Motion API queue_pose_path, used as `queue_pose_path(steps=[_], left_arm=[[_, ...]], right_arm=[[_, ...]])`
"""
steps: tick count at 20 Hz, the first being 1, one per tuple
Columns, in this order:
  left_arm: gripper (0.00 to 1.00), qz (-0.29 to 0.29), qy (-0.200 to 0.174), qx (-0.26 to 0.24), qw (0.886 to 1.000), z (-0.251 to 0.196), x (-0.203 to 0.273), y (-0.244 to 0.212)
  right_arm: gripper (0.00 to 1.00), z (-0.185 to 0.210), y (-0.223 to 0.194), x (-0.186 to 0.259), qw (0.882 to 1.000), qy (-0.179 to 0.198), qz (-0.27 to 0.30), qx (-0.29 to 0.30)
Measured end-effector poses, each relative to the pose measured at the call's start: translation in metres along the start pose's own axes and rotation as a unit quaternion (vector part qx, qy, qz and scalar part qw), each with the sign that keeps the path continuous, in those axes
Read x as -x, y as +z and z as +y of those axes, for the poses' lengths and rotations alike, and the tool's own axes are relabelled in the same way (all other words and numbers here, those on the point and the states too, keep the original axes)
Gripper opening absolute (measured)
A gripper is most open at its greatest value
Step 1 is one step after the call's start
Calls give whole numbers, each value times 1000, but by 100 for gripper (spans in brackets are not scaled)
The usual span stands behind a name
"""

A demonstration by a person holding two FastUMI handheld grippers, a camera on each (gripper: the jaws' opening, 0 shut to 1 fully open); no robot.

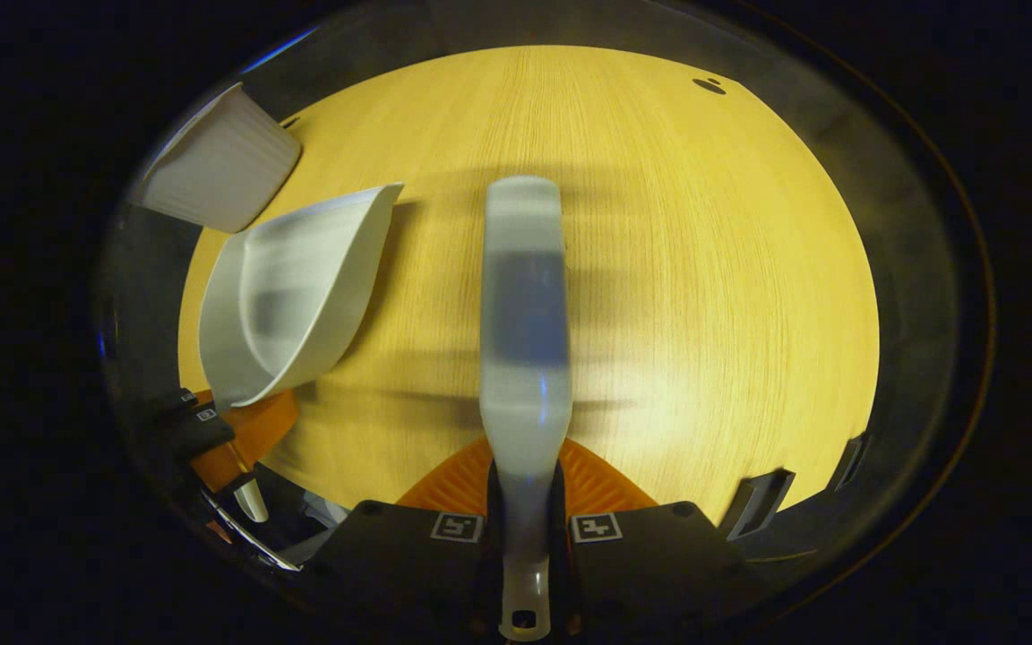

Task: Pick up the small broom and dustpan from the desktop, sweep the trash into the dustpan with the broom, and then empty the trash into the garbage bin.

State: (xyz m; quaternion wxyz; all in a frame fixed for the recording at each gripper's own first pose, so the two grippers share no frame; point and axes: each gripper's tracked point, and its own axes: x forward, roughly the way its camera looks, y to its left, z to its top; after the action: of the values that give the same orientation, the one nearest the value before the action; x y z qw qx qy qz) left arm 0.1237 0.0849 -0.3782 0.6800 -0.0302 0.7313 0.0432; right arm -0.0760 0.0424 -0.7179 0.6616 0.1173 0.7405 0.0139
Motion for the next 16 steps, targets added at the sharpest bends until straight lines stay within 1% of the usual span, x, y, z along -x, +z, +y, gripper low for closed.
queue_pose_path(steps=[3, 6, 9, 11, 12, 13, 15, 16], left_arm=[[25, 17, 2, 4, 1000, 1, 3, -1], [26, 44, 1, 7, 999, 1, 7, -1], [27, 43, 4, 4, 999, -1, 7, 0], [27, 52, -4, 6, 999, -1, 7, -2], [28, 60, -19, 5, 998, -5, 8, -5], [29, 64, -24, 2, 998, -7, 9, -6], [36, 73, -44, -8, 996, -17, 11, -7], [58, 75, -46, -14, 996, -19, 11, -7]], right_arm=[[22, 1, 6, -6, 1000, -13, 11, 7], [22, -2, -2, -16, 999, -19, 25, 12], [22, -1, -7, -17, 999, -15, 41, 3], [22, -3, -8, -18, 999, -16, 43, 1], [22, -2, -9, -17, 999, -15, 46, -1], [23, -1, -9, -18, 999, -13, 50, -4], [23, 0, -10, -19, 998, -12, 55, -5], [25, 0, -12, -18, 998, -12, 61, -5]])
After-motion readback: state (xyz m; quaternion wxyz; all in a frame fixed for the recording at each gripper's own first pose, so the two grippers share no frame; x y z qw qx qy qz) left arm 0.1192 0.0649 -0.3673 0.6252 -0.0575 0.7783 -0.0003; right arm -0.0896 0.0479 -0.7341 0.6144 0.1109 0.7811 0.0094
